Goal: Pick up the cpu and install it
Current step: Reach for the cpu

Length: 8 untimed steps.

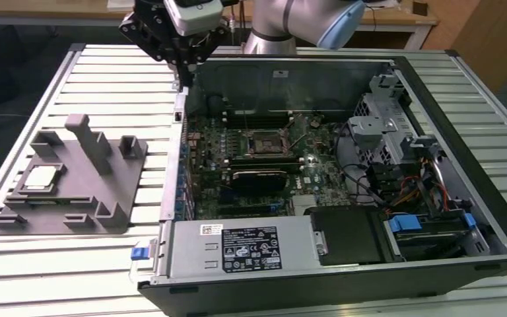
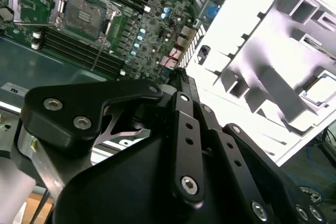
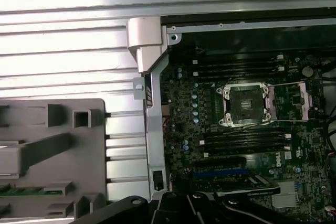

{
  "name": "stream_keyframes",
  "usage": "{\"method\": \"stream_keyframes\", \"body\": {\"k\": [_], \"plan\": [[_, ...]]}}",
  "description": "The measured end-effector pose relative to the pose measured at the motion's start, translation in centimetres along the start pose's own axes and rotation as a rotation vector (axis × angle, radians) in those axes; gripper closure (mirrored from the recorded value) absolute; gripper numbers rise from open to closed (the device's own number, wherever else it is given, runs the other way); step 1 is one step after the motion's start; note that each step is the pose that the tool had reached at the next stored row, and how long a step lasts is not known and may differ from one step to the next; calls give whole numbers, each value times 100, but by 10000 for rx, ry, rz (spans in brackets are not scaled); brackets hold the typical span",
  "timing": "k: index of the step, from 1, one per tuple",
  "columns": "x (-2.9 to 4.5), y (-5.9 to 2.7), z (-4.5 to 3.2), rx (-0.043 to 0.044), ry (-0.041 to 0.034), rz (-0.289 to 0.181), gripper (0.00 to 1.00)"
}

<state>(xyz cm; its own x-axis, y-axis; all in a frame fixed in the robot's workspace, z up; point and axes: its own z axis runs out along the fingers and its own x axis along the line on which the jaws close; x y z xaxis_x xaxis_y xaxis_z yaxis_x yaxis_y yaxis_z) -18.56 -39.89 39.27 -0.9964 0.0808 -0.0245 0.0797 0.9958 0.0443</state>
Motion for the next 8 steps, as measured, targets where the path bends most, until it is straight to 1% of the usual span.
{"method": "stream_keyframes", "body": {"k": [8], "plan": [[131,-11,0,0,-1,7,89]]}}
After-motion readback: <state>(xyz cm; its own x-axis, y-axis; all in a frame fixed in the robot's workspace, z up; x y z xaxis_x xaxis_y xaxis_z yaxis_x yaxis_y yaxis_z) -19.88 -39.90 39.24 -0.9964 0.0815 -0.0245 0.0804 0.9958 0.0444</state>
